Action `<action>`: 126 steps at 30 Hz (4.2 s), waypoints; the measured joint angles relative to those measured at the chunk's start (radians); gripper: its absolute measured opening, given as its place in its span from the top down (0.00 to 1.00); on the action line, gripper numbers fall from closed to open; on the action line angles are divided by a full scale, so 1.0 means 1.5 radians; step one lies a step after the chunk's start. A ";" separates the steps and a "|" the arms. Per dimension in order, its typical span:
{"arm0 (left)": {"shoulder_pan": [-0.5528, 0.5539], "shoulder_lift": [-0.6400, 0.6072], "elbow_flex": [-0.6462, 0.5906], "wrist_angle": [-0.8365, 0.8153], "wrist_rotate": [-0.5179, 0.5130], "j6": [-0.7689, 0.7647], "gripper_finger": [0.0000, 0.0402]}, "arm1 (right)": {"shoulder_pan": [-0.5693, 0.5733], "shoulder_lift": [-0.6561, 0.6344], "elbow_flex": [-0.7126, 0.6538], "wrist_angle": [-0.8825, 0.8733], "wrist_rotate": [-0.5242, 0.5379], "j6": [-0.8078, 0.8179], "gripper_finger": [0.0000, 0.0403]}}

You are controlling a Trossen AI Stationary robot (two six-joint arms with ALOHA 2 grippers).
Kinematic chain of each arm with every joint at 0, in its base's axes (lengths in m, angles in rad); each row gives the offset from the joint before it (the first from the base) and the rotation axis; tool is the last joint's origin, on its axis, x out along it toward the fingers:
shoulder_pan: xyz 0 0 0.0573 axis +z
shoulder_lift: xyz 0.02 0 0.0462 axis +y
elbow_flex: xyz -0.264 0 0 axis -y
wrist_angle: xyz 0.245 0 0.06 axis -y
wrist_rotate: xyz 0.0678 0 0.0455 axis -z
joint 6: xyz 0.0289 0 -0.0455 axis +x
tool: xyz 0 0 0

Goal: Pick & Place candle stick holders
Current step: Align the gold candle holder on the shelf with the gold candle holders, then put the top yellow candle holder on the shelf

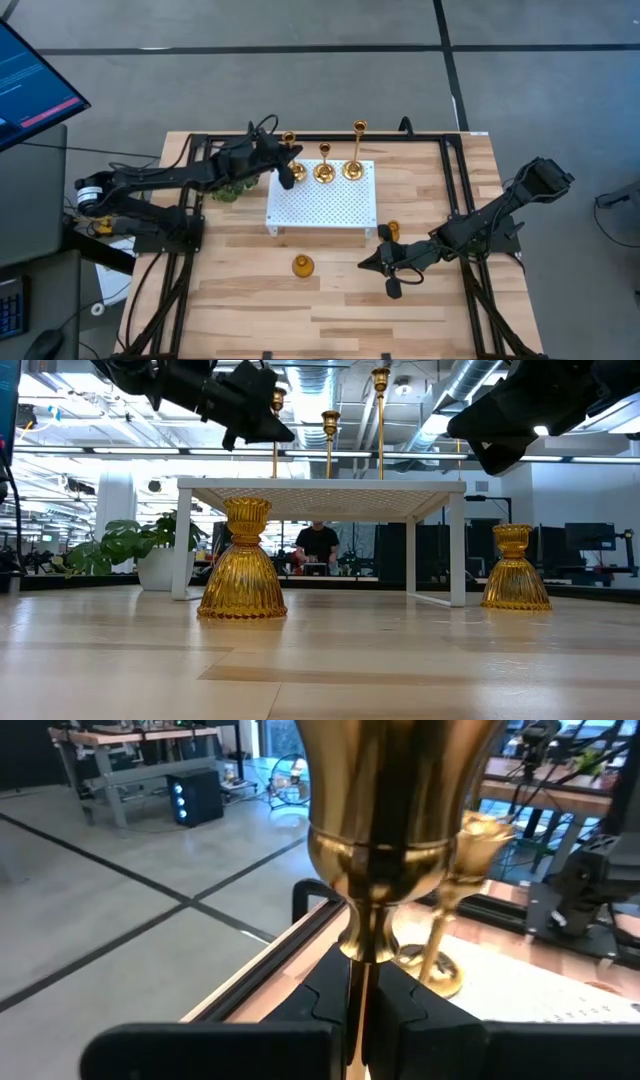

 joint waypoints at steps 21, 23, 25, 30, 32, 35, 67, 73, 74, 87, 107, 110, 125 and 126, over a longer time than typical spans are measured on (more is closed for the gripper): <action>0.012 0.010 0.000 0.006 0.013 -0.020 0.98 | -0.001 0.000 0.000 0.000 0.000 0.000 1.00; 0.012 0.010 0.000 0.006 0.014 -0.020 0.98 | -0.001 0.000 0.000 0.000 0.000 0.000 1.00; 0.012 0.010 0.000 0.005 0.013 -0.020 0.98 | -0.001 0.000 0.000 0.000 0.000 0.000 1.00; 0.012 0.010 0.000 0.003 0.013 -0.020 0.97 | -0.001 0.000 0.000 0.000 0.000 0.000 1.00; 0.012 0.010 0.000 0.003 0.013 -0.020 0.96 | -0.001 0.000 0.000 0.000 0.000 0.000 1.00; 0.012 0.010 0.000 0.004 0.014 -0.020 0.94 | -0.001 0.000 0.000 -0.002 0.000 0.000 1.00; 0.012 0.002 -0.001 0.004 0.058 -0.014 0.68 | -0.001 0.000 0.000 -0.016 -0.001 0.001 1.00; 0.010 -0.038 -0.001 -0.067 0.063 -0.014 0.65 | 0.006 0.000 0.000 -0.018 -0.002 0.002 1.00; 0.010 -0.045 -0.001 -0.081 0.063 -0.014 0.65 | 0.008 0.000 0.000 -0.019 -0.002 0.002 1.00; 0.001 -0.127 -0.001 -0.164 0.152 -0.018 0.65 | 0.014 0.000 0.000 -0.022 -0.002 0.002 1.00; -0.041 -0.207 -0.001 -0.337 0.326 -0.068 0.72 | 0.062 -0.050 0.000 -0.094 -0.020 0.107 1.00; -0.077 -0.195 -0.001 -0.336 0.332 -0.044 0.82 | 0.061 -0.094 0.000 -0.145 -0.018 0.140 1.00; -0.354 -0.184 -0.001 -0.330 0.201 0.102 0.99 | 0.053 -0.269 0.000 -0.443 0.108 0.306 1.00; -0.374 -0.184 -0.001 -0.330 0.178 0.113 0.99 | 0.051 -0.271 0.000 -0.458 0.108 0.322 1.00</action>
